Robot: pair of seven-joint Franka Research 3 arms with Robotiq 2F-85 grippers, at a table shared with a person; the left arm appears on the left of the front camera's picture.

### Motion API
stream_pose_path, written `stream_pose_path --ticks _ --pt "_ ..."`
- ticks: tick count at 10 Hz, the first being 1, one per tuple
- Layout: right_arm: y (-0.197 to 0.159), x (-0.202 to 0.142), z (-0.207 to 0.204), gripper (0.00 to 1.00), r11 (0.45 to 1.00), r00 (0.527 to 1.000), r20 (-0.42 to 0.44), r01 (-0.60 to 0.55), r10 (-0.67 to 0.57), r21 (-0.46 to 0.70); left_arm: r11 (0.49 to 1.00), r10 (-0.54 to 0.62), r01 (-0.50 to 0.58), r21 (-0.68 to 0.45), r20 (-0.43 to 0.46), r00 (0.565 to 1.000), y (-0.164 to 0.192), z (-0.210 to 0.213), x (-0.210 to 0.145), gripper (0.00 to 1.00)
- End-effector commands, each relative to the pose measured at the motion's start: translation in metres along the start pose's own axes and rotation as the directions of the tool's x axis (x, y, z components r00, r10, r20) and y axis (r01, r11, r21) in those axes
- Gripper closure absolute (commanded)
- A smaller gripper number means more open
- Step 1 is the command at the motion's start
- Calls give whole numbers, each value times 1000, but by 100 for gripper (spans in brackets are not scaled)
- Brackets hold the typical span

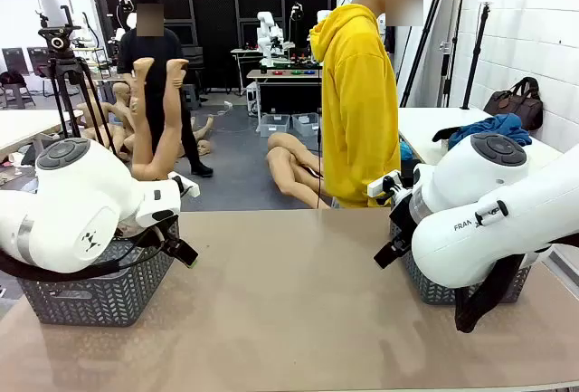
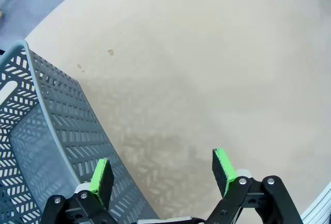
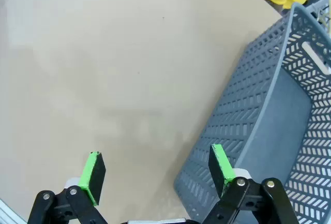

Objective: Sort the tops and bottoms.
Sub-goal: Lift clothes from the center of the table with your left hand.

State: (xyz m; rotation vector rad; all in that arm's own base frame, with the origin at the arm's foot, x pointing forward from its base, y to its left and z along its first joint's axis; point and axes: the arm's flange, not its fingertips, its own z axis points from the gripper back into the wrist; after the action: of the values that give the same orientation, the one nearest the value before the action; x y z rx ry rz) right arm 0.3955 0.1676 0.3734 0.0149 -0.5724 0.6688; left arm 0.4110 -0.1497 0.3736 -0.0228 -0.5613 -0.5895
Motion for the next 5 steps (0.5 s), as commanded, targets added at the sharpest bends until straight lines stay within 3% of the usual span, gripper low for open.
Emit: stream_pose_path --ticks 1,5 --pt "0 0 0 0 1000 1000 0 0 0 0 1000 1 -1 1 1 1000 0 1 -1 0" --pt "0 0 0 0 1000 1000 0 0 0 0 1000 1 -1 1 1 1000 0 1 -1 0"
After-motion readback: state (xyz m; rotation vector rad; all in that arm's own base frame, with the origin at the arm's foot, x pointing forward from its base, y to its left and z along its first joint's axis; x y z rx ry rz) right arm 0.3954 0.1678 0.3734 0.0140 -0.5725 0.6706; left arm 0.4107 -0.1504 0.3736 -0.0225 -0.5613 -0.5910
